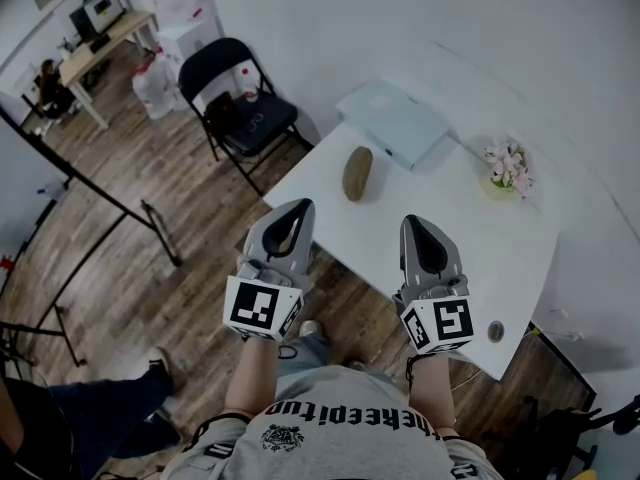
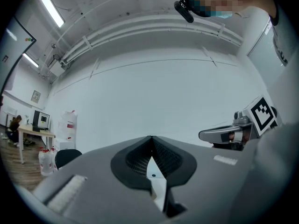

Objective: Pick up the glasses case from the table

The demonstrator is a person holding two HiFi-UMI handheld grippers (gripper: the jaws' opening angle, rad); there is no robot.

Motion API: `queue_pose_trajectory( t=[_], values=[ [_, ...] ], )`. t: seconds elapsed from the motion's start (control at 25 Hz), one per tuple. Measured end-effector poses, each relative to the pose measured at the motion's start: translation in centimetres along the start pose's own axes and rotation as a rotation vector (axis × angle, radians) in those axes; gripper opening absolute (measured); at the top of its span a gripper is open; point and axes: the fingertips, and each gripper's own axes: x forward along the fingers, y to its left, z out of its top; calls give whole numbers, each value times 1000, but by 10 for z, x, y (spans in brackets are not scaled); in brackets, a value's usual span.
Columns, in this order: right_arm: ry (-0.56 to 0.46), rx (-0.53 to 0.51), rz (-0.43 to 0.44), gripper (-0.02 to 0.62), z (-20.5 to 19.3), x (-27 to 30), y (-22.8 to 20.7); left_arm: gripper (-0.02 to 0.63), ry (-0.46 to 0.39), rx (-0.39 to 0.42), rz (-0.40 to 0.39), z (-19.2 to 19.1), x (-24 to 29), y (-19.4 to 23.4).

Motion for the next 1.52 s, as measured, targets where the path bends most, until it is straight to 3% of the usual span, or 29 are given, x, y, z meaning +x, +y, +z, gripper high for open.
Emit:
queue_pose_trajectory(
  t=[0.76,1.52],
  values=[
    [3,-6,-111,3,-5,57,4,20,-17,-25,-86,-13,39,62],
    [60,-4,-176,3,-19,69,4,20,14,-68,-115,-25,53,85]
  ],
)
